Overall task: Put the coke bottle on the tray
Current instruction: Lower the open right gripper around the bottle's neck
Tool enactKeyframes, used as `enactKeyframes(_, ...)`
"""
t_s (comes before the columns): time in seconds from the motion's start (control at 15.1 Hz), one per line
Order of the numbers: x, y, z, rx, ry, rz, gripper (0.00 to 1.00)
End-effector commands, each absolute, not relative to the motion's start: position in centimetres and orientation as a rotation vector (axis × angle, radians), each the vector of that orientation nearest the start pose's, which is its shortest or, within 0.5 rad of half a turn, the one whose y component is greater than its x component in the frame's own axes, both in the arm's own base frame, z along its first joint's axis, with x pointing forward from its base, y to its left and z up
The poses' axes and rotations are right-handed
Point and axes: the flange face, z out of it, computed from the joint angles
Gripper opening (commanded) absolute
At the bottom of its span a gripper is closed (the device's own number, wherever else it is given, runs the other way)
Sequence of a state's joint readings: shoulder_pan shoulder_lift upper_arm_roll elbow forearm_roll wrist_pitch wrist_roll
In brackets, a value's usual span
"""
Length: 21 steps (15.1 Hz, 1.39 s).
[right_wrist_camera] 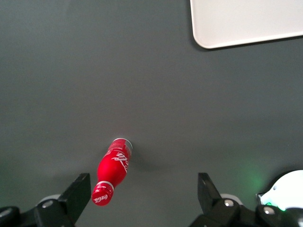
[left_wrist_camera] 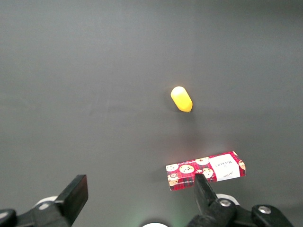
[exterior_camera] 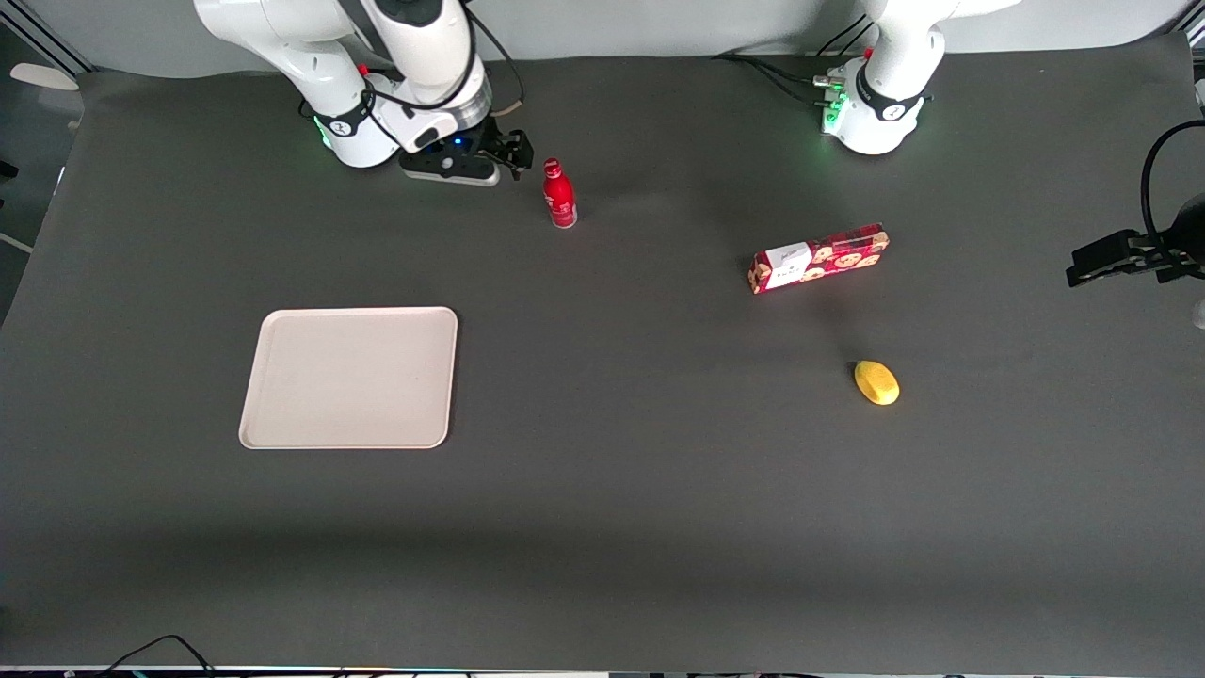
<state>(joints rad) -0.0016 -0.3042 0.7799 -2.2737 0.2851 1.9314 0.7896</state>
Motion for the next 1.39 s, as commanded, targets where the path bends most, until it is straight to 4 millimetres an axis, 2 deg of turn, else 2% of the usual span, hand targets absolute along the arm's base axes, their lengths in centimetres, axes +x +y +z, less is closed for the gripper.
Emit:
enactKeyframes(0.0,29.9,36.2,41.0,-3.141,0.349,0.163,1.0)
enactKeyframes(0.2,28.4,38.4,39.9,-3.125,0.404,0.142,1.0)
enactKeyframes(0.46,25.4,40.8,39.0,-3.149,0.334,0.132,0.99)
enactKeyframes(0.66,25.3,41.3,37.6,-3.143,0.298,0.194,0.99)
enactKeyframes(0.99,24.0,42.0,36.4,-3.133,0.258,0.16,1.0)
enactKeyframes(1.13,22.6,42.3,35.8,-3.148,0.215,0.165,1.0)
enactKeyframes(1.32,22.6,42.1,35.0,-3.138,0.207,0.144,1.0)
